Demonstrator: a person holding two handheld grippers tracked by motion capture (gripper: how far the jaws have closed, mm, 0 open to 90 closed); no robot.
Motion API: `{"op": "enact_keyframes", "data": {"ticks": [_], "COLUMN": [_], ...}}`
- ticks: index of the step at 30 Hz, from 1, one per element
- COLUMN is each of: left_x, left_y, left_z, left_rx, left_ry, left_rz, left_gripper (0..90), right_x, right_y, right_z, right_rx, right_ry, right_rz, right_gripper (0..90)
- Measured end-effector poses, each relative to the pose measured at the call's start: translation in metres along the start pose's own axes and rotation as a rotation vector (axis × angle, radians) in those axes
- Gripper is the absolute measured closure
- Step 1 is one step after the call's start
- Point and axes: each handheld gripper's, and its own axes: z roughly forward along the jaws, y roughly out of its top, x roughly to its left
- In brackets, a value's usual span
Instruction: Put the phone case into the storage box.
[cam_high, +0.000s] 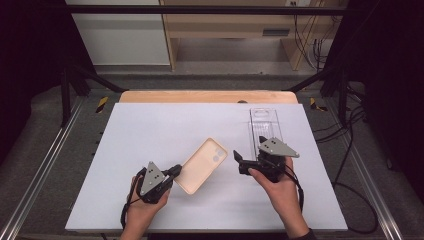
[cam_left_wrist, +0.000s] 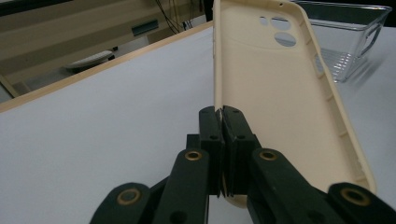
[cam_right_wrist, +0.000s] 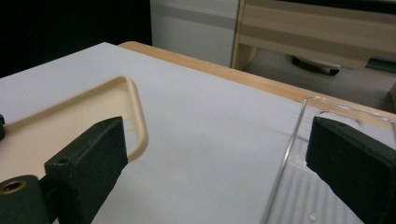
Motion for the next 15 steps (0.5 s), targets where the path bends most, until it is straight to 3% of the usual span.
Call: {"op": "enact_keyframes", "data": {"ticks": [2,4,15], "left_x": [-0.001,-0.002,-0.013], "left_y": [0.0,0.0,0.005], "left_z": [0.0,0.001,0.006], "left_rx": [-0.001,-0.002,-0.008], "left_ry": [-0.005,-0.007,-0.032], "left_rz": [0.006,0.015,0.062], "left_gripper": [87.9,88.0,88.0], "right_x": [0.002,0.006,0.021], "right_y": [-0.002,-0.003,-0.012], "right_z": [0.002,0.006,0.011], "right_rx": [-0.001,0.039,0.047], "right_ry": [0.003,0.039,0.07], "right_rz": [0.013,0.0,0.017], "right_gripper": [6.1,6.1,6.5]}}
